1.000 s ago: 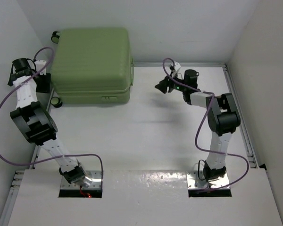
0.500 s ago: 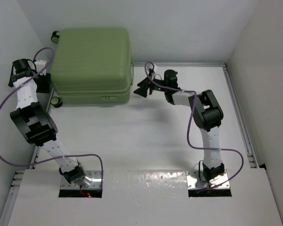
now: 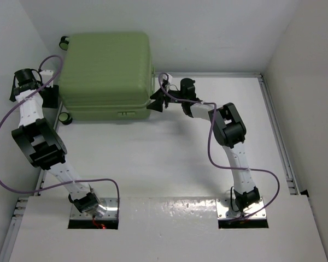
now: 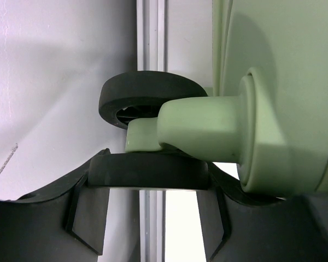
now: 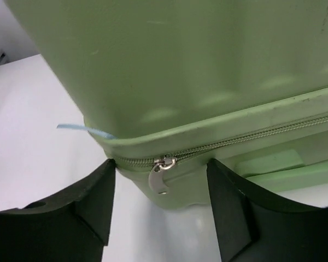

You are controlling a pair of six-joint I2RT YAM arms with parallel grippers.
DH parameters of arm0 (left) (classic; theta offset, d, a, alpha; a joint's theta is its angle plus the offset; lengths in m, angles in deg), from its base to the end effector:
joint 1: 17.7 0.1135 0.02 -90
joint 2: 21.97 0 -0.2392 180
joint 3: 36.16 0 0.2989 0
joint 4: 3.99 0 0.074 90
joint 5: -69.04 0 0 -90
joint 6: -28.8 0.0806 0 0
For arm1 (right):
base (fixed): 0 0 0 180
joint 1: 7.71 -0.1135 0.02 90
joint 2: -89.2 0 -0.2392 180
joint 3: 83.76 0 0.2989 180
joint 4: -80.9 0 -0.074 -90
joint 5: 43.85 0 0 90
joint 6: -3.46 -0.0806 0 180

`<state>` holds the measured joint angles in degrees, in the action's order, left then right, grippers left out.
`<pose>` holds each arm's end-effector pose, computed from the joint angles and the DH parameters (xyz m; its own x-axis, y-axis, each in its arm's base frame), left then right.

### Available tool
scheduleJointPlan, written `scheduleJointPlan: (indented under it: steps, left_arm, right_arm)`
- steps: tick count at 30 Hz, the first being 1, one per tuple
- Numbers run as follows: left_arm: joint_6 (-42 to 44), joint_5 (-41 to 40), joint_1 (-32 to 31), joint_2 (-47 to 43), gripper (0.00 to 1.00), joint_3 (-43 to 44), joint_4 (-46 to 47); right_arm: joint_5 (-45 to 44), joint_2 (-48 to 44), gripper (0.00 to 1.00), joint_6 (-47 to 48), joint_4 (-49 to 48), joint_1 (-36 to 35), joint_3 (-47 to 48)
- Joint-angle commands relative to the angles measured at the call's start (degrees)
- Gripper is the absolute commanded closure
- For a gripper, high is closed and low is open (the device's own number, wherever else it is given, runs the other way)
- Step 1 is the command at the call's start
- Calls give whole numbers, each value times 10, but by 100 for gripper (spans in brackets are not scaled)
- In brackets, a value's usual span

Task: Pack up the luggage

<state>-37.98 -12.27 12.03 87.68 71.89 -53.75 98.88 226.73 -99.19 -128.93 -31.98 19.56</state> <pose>0.4360 0.2350 0.2104 -0.7843 0.0009 -0.6204 -0.1078 0.9846 0.1377 0.4897 0.2912 0.0976 -0.2808 0.0188 -0.9596 -0.9334 0.2273 0.2777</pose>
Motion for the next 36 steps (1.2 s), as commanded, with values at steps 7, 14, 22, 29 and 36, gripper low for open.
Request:
scheduleJointPlan:
  steps: [7, 14, 22, 29, 36]
  left_arm:
    - [-81, 85, -76, 110, 100, -40, 40]
    - [-81, 85, -71, 110, 100, -34, 40]
    - [-81, 85, -65, 110, 100, -39, 40]
    - [-92, 66, -59, 123, 100, -39, 40]
    - [-104, 73, -59, 143, 100, -22, 40]
  right_arm:
    - [-7, 34, 76, 53, -62, -17, 58]
    - [-88, 14, 100, 44, -84, -22, 26]
    - [-278, -21, 100, 67, -68, -10, -15]
    - [-414, -31, 100, 101, -58, 14, 7]
    - [-503, 20, 100, 145, -23, 19, 114]
